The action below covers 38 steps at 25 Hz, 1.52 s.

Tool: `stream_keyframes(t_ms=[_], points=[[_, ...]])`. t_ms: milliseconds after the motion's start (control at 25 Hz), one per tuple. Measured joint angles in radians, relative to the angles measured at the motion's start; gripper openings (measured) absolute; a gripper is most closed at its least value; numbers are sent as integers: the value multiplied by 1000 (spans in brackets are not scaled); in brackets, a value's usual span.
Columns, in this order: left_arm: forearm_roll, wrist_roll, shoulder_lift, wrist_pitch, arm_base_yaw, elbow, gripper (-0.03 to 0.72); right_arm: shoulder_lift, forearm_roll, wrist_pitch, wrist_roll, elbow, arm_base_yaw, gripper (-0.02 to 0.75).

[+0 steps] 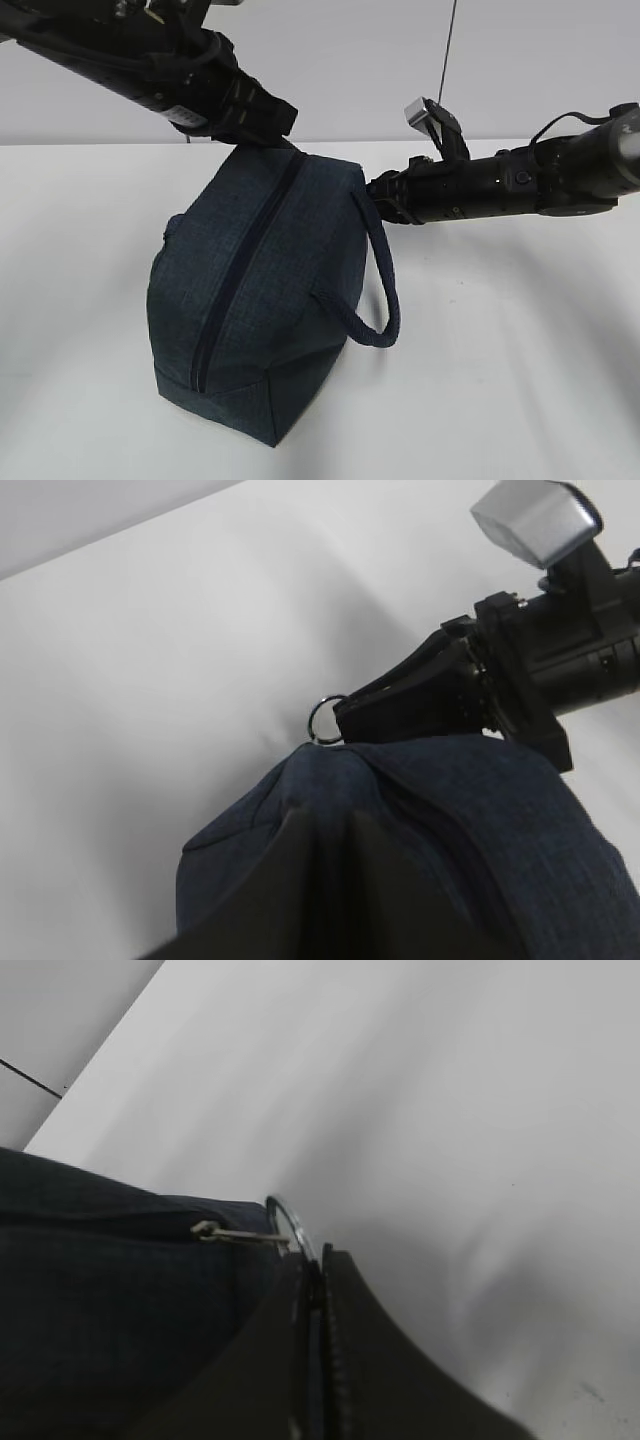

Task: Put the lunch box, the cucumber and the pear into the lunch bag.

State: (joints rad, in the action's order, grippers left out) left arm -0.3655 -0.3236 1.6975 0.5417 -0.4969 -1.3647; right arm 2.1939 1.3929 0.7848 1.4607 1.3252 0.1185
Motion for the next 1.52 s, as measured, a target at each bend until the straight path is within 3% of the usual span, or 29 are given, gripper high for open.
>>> stream_keyframes(t_ms=[520,680,880,960,1320,1520], points=[[0,0,-6,-7,0,1,18,0,-2,19,4,4,0,13],[0,0,-15,0,0,1,18,0,-4,4,4,4,-2,91],[0,0,-26,1,0,1,18,3,-4,-7,4,4,-6,268],[0,0,-26,1,1,1,18,3,-4,-7,4,4,-6,305],[-11,-4,15,9,2,-6,17,-61,1,-87,-4,4,-6,331],[4,-4,22,3,2,-7,41,-125,61,-166,-8,4,-6,331]])
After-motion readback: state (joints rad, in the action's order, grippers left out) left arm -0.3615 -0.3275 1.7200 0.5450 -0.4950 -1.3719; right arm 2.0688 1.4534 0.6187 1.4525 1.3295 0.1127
